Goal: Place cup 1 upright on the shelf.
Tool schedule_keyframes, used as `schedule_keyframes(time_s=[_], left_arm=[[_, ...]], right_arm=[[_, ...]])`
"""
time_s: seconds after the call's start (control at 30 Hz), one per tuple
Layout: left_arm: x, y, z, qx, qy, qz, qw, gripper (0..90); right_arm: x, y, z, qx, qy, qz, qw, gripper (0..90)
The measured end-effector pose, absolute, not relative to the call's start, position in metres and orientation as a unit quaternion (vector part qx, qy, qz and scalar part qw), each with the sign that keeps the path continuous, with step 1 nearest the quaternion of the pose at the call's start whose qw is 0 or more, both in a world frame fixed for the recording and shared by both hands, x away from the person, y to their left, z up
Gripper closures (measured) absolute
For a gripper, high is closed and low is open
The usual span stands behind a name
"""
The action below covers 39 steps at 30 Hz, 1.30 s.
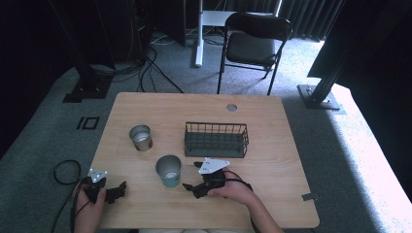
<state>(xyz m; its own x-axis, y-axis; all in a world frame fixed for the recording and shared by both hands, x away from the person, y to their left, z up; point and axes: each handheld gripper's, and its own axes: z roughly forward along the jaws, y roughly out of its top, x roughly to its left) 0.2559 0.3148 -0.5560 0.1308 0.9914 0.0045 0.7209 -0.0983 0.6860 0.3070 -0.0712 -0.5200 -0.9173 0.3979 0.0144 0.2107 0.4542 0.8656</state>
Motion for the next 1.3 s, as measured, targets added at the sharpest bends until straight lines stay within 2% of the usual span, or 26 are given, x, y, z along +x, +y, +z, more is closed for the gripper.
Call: schedule_keyframes(time_s=[1.3], left_arm=[[0.256,0.315,-0.556,0.699,0.612,0.245,0.276,0.3]], right_arm=[[0.314,-0.017,-0.525,0.165,0.81,0.555,0.091,11.7]])
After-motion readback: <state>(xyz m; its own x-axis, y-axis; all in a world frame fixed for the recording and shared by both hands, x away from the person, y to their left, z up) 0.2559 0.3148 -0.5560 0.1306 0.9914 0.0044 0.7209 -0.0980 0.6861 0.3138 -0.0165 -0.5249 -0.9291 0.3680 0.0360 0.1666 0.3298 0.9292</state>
